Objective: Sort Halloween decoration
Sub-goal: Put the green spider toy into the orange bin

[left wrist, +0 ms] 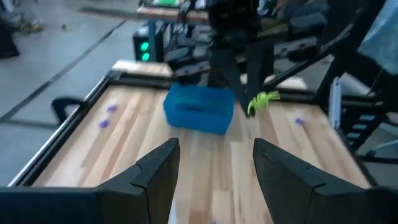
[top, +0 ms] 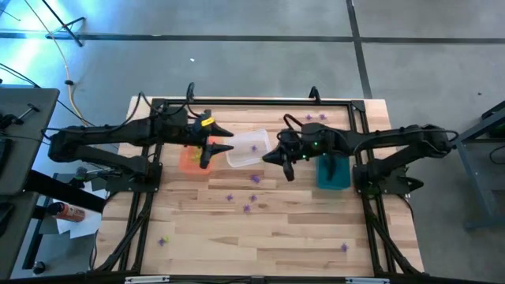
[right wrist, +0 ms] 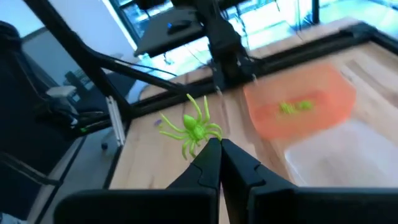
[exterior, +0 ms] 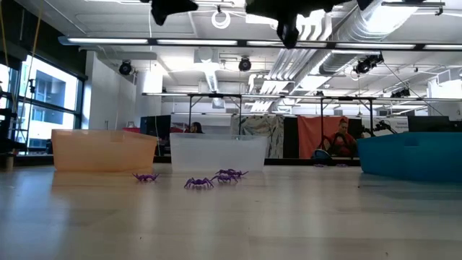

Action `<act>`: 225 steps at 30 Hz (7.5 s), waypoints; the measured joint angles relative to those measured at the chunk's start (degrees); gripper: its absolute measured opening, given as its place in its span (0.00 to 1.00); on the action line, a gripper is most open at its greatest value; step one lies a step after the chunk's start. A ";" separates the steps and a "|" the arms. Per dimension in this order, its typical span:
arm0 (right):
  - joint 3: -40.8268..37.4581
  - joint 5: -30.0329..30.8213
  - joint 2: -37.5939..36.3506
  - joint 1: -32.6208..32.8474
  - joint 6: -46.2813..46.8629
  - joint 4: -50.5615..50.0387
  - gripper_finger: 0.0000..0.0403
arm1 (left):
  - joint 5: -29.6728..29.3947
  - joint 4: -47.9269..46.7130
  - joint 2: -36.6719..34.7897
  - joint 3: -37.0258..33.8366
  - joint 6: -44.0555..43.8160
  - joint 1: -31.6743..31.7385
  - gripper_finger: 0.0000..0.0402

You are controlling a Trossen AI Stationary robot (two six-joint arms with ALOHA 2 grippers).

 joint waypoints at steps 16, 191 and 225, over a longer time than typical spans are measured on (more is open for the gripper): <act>9.83 -9.20 5.34 -3.85 -2.24 -3.67 0.00 | 3.52 11.64 7.06 0.04 7.43 -2.78 0.47; 4.70 -0.05 6.92 -0.93 -18.50 0.04 0.00 | -2.25 22.14 10.36 -7.95 9.27 -6.28 0.55; 4.70 -1.75 6.90 -0.97 -18.50 1.33 0.00 | -0.70 26.85 12.48 -7.69 8.91 -6.45 0.07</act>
